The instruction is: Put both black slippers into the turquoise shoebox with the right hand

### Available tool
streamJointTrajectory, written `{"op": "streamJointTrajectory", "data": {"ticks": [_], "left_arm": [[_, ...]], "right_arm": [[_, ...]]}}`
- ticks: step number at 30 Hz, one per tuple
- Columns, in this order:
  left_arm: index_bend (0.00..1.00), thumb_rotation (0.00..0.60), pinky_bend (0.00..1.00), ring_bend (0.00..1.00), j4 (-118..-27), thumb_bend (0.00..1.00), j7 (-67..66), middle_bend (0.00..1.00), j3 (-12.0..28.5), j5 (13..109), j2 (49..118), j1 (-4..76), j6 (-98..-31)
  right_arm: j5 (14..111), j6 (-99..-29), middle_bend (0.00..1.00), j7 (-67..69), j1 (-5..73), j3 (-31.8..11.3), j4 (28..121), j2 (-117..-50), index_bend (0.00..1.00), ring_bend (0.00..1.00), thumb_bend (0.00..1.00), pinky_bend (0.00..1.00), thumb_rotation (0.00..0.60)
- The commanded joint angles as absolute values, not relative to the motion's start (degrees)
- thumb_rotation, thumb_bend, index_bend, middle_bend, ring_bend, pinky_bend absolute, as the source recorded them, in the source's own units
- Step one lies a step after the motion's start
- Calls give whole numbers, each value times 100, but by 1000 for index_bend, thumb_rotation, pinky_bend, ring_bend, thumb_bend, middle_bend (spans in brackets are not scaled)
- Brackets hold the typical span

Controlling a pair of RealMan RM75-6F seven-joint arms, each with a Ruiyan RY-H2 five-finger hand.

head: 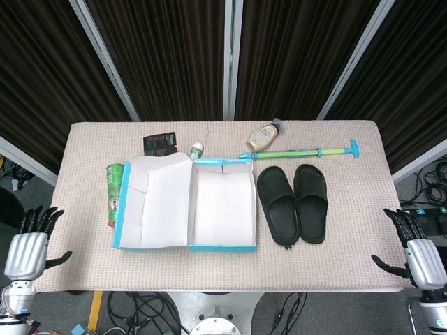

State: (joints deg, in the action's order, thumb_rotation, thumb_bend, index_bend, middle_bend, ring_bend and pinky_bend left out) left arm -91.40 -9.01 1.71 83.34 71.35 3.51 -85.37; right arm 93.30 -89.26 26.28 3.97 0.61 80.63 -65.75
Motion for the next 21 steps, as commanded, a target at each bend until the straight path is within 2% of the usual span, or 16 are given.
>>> {"op": "streamJointTrajectory", "data": {"ticks": [1,9,13,16,21], "left_arm": [[161,600,20,0,-9115,0,-888,121,181,8319,7136,362,-8514],[160,600,20,0,-9067,0,-803,121,175,8315,7149,363,-8482],[161,600,20,0,-8999,0,-734,121,165,8341,7176,350,-8502],[161,600,20,0,-8937,0,-686,121,145,8348,7177,342,-8486],[161,600,20,0,-8835,0,-596,121,154,8351,7188,331,-8500]], "right_arm": [[9336,-8911,98,2614,403,62,8084,-6572,17,0,64,35,600],[9363,-8797,99,2455,465,63,8299,-6462,17,0,63,35,600],[9382,-8453,162,2127,725,-14,8825,-6210,17,1,58,35,600],[9082,-7921,186,1396,1055,-234,9446,-5988,17,5,45,35,600],[7989,-6622,178,-148,1894,-768,10359,-5857,16,5,35,20,600]]}}
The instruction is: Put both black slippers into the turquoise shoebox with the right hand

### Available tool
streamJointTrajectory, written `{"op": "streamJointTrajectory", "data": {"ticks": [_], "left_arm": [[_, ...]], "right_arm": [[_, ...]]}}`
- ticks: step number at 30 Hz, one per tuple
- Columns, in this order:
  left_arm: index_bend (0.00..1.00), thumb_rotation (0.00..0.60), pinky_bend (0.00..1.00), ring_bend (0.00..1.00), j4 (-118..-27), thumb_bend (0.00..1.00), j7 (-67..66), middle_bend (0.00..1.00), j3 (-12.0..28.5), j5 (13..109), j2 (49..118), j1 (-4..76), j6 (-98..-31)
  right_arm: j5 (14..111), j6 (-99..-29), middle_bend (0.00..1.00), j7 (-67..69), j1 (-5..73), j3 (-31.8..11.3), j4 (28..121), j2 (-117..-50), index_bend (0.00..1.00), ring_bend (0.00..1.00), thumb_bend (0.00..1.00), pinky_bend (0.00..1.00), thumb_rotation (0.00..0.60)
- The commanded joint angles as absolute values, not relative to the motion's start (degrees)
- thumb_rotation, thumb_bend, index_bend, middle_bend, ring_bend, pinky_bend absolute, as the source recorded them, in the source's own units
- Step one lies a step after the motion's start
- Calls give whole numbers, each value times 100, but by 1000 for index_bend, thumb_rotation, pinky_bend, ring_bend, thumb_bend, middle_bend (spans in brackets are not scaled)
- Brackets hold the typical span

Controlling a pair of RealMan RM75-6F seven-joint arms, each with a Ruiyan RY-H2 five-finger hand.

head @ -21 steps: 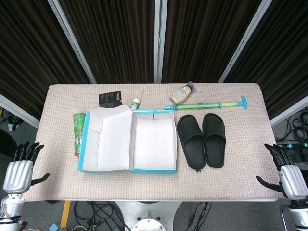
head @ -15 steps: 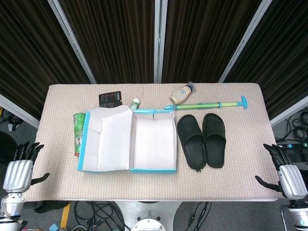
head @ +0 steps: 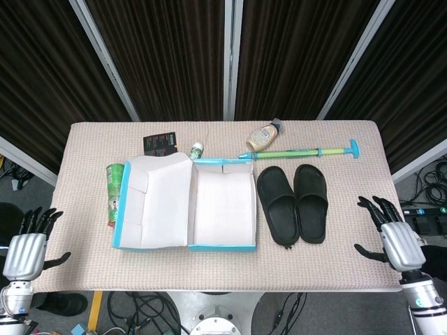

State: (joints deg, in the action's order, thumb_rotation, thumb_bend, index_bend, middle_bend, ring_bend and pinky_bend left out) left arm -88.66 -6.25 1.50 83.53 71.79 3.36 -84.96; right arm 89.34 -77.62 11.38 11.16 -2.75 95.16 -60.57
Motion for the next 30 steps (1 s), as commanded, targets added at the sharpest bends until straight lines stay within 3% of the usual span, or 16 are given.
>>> {"op": "streamJointTrajectory", "data": {"ticks": [1,6,12,19,30], "left_arm": [[161,600,20,0,-8820,0,-579,121,155,8348,7192,331,-8496],[160,600,20,0,-8742,0,-503,121,151,8348,7215,324,-8487],[161,600,20,0,-8613,0,-381,121,152,8282,7260,301,-8445],[161,600,20,0,-8585,0,-359,121,163,8286,7243,319,-8415],[161,600,20,0,-8581,0,-342,121,157,8199,7206,326,-8302]], "right_arm": [[7722,-6353,169,-417,2075,-854,10454,-5865,16,4,34,18,600],[5939,-5330,132,-2149,3163,-1231,10475,-6246,16,0,33,2,600],[4232,-5113,103,-3465,4194,-1284,9933,-7116,15,0,33,0,600],[2276,-4964,47,-4662,5365,-1057,9219,-7924,0,0,33,0,600],[749,-4948,47,-5483,6381,-857,8140,-8863,0,0,35,0,600]]}}
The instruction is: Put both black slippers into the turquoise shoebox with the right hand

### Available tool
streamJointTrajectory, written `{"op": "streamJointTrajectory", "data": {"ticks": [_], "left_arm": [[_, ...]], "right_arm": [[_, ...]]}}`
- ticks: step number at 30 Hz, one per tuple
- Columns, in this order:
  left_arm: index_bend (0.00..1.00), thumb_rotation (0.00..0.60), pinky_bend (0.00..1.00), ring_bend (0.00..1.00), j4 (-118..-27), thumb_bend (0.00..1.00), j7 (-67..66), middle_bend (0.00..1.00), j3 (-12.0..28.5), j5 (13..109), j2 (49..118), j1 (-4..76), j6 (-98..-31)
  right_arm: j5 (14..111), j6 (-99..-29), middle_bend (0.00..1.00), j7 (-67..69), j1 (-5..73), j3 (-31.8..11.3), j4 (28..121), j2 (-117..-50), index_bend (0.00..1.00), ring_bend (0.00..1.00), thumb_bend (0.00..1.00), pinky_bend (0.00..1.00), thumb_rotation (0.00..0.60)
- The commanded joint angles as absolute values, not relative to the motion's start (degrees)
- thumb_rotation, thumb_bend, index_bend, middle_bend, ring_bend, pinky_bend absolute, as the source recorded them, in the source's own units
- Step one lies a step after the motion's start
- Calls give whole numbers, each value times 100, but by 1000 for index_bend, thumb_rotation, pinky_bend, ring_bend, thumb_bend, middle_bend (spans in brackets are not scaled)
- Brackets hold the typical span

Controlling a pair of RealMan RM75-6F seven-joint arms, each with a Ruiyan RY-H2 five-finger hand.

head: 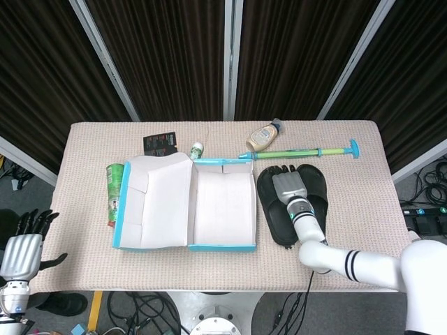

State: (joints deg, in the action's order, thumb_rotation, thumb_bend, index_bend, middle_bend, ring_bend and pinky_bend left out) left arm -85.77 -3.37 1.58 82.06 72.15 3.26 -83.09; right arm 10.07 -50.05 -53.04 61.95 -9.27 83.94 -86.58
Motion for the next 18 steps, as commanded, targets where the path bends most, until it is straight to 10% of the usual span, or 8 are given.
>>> {"op": "streamJointTrajectory", "data": {"ticks": [1,18], "left_arm": [[160,600,20,0,-8587,0,-344,121,155,8197,7199,325,-8297],[160,600,19,0,-8608,0,-229,121,117,8152,7134,343,-8142]], "right_arm": [[653,-4948,49,-5540,6444,-835,8044,-8925,0,0,35,0,600],[276,-4806,129,-5743,6701,-659,7388,-9357,36,0,37,0,600]]}}
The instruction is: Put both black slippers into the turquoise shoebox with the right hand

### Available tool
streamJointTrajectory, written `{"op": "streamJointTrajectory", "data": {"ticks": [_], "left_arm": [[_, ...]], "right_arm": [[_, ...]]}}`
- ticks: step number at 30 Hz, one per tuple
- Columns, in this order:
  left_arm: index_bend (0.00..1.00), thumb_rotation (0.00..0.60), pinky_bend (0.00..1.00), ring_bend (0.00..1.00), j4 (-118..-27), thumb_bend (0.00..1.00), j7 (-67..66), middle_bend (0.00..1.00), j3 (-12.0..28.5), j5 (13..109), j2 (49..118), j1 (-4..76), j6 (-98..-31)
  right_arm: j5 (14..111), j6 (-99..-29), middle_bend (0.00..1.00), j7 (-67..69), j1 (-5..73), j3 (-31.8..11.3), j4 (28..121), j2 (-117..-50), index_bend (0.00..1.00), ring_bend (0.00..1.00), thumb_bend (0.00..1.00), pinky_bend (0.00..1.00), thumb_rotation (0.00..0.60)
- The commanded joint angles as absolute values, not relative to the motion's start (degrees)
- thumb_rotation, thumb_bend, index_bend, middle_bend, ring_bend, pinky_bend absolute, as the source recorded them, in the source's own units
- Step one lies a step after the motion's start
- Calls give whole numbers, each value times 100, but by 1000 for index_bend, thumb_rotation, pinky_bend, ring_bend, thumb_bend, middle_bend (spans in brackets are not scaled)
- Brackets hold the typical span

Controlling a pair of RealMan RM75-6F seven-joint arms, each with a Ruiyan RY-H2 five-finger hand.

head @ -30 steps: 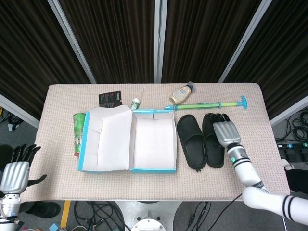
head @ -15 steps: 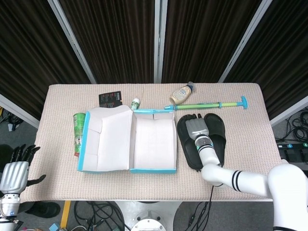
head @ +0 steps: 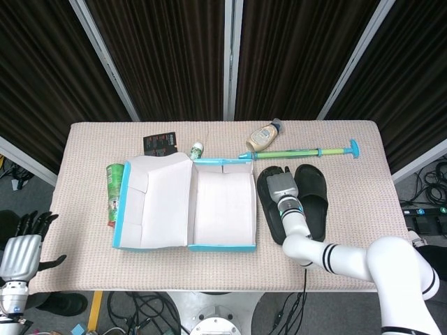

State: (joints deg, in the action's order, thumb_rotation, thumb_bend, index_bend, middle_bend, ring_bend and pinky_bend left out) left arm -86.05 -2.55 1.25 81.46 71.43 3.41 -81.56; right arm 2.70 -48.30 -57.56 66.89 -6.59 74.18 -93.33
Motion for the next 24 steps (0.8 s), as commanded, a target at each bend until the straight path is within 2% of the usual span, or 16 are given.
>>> {"op": "streamJointTrajectory", "data": {"ticks": [1,7,12,14,19,21,24], "left_arm": [[161,600,19,0,-8604,0,-215,121,113,8152,7129,342,-8136],[161,600,19,0,-8598,0,-131,121,86,8147,7111,333,-8094],[161,600,19,0,-8593,0,-13,121,57,8162,7087,329,-8051],[161,600,19,0,-8590,0,13,121,51,8163,7078,324,-8048],[161,600,19,0,-8620,0,148,121,20,8199,7044,331,-7999],[161,600,19,0,-8626,0,188,121,12,8213,7029,334,-7989],[161,600,19,0,-8639,0,171,121,19,8208,7019,342,-7981]], "right_arm": [[282,-4800,130,-5745,6708,-651,7370,-9371,38,0,37,0,600],[316,-4849,152,-5794,6758,-612,7352,-9422,65,0,38,0,600],[677,-4940,264,-5580,6679,-634,7218,-9537,232,1,85,0,600],[980,-4877,314,-5301,6575,-698,7135,-9567,313,33,107,0,600],[1740,-4452,362,-4492,6284,-876,7047,-9435,395,90,124,0,600],[2177,-4250,379,-4033,6118,-963,6982,-9367,421,118,130,40,600],[2770,-3993,402,-3305,5872,-1124,6837,-9325,457,160,145,206,600]]}}
